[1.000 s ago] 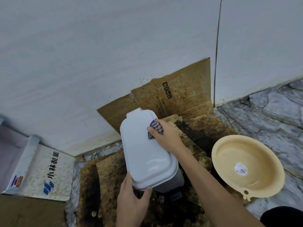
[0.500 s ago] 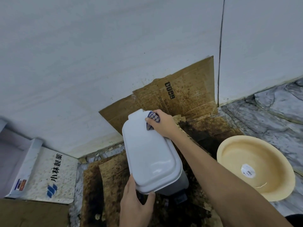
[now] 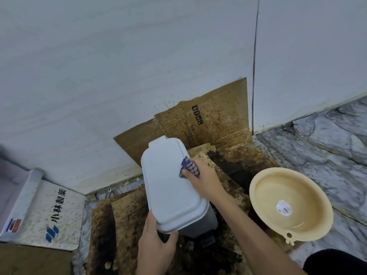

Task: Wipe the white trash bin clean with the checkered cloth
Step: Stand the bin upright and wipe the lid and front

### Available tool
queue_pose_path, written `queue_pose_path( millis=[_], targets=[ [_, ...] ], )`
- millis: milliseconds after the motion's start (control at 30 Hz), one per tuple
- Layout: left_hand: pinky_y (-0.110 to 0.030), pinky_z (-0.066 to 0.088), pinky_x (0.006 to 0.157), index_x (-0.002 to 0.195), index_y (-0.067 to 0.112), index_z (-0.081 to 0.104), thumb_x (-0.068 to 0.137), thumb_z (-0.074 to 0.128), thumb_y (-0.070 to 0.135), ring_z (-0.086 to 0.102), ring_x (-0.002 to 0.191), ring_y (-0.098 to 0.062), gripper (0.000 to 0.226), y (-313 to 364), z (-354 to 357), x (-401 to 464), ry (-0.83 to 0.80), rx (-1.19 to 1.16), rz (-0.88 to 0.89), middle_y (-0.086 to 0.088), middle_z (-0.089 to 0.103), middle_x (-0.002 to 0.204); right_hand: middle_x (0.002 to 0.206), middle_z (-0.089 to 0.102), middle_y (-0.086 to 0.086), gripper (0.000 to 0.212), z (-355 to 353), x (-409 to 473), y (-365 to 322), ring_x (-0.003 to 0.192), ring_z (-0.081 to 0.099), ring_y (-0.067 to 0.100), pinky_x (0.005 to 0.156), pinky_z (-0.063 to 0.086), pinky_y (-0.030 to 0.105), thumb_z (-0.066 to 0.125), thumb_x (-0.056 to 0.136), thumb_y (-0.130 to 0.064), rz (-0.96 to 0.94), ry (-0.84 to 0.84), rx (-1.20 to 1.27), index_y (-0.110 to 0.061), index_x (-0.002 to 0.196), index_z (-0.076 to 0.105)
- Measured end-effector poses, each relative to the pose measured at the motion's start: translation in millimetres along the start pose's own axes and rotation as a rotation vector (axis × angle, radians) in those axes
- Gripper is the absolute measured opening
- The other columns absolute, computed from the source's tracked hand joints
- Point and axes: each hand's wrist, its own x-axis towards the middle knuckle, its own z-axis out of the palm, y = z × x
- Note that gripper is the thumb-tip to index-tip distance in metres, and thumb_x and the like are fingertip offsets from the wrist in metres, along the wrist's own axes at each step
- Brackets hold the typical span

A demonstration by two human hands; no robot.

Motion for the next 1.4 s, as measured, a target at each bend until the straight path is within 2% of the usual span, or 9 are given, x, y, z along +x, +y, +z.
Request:
queue_pose_path(
  millis=[433, 567, 633, 733, 933, 1067, 1233, 1333, 1400],
  targets=[
    [-0.023, 0.042, 0.082, 0.155, 0.035, 0.030, 0.091, 0.066, 0.032, 0.058, 0.100, -0.003, 0.074, 14.5, -26.9, -5.5, -0.161, -0.048, -0.160, 0.009, 0.050, 0.149, 0.093, 0.072, -0.011, 0.013, -26.0, -112.2, -6.3, 0.086, 0.065, 0.000, 0.077, 0.050, 0.012, 0.056, 0.098, -0.019, -0.067, -0.025, -0.003, -0.019, 0.104, 0.067],
    [-0.035, 0.038, 0.110, 0.148, 0.027, 0.044, 0.090, 0.061, 0.037, 0.046, 0.135, -0.020, 0.062, 10.3, -25.7, -11.6, -0.097, 0.051, -0.154, 0.007, 0.047, 0.149, 0.090, 0.072, -0.007, 0.011, -25.5, -137.9, -17.5, 0.085, 0.064, 0.000, 0.072, 0.046, 0.008, 0.056, 0.098, -0.019, -0.049, -0.027, -0.021, -0.019, 0.098, 0.067],
    [-0.039, 0.046, 0.103, 0.133, 0.024, 0.057, 0.086, 0.059, 0.043, 0.056, 0.122, -0.020, 0.051, 10.9, -20.8, -16.6, -0.009, 0.042, -0.148, 0.001, 0.058, 0.138, 0.089, 0.071, -0.004, 0.013, -17.8, -148.5, -21.2, 0.083, 0.064, 0.005, 0.071, 0.049, 0.013, 0.056, 0.098, -0.023, -0.034, -0.047, -0.036, -0.017, 0.099, 0.067],
    [-0.038, 0.056, 0.082, 0.107, 0.016, 0.068, 0.095, 0.056, 0.049, 0.072, 0.087, -0.019, 0.037, 28.5, -21.0, -35.0, -0.092, -0.192, -0.362, -0.003, 0.074, 0.105, 0.085, 0.068, -0.005, 0.012, -1.3, -160.5, -28.2, 0.078, 0.062, 0.007, 0.072, 0.050, 0.022, 0.056, 0.097, -0.027, -0.033, -0.098, -0.079, -0.019, 0.095, 0.064],
    [-0.051, 0.059, 0.068, 0.120, 0.001, 0.066, 0.095, 0.049, 0.060, 0.070, 0.090, -0.041, 0.066, 34.0, -33.6, -56.0, -0.434, -1.142, -0.786, -0.022, 0.073, 0.101, 0.099, 0.069, -0.009, 0.021, 27.6, -175.3, -53.7, 0.089, 0.064, 0.003, 0.081, 0.052, 0.022, 0.060, 0.090, -0.038, -0.019, -0.293, -0.054, -0.030, 0.109, 0.061],
    [-0.052, 0.061, 0.066, 0.123, -0.008, 0.064, 0.099, 0.051, 0.042, 0.065, 0.103, -0.045, 0.057, 29.4, -47.0, -68.1, -0.452, -1.441, -0.765, -0.030, 0.068, 0.118, 0.122, 0.061, -0.012, 0.065, 29.3, -183.7, -66.0, 0.112, 0.056, 0.004, 0.099, 0.046, 0.027, 0.069, 0.073, -0.063, -0.126, -0.475, -0.167, -0.032, 0.129, 0.056],
    [-0.048, 0.061, 0.070, 0.129, -0.012, 0.053, 0.091, 0.047, -0.004, 0.065, 0.091, -0.040, 0.039, 22.0, -58.6, -73.3, -0.354, -1.385, -0.623, -0.033, 0.068, 0.102, 0.135, 0.051, -0.021, 0.051, 5.2, -195.9, -60.5, 0.127, 0.043, -0.005, 0.108, 0.036, 0.019, 0.058, 0.085, -0.064, -0.123, -0.269, -0.110, -0.033, 0.126, 0.061],
    [-0.046, 0.061, 0.073, 0.127, -0.012, 0.052, 0.086, 0.048, -0.010, 0.065, 0.093, -0.041, 0.042, 29.1, -66.1, -74.3, -0.338, -1.425, -0.521, -0.037, 0.066, 0.112, 0.135, 0.055, -0.014, 0.057, -8.9, -198.7, -57.1, 0.122, 0.055, 0.004, 0.096, 0.048, 0.020, 0.068, 0.081, -0.059, 0.160, -0.291, 0.288, -0.037, 0.132, 0.053],
    [-0.045, 0.060, 0.078, 0.128, -0.010, 0.053, 0.085, 0.050, -0.011, 0.065, 0.097, -0.041, 0.043, 39.7, -69.5, -76.0, -0.385, -1.447, -0.456, -0.037, 0.062, 0.123, 0.136, 0.056, -0.009, 0.064, -12.5, -203.7, -62.1, 0.120, 0.060, 0.016, 0.096, 0.053, 0.039, 0.077, 0.078, -0.050, 0.349, -0.376, 0.612, -0.046, 0.135, 0.048]
  ],
)
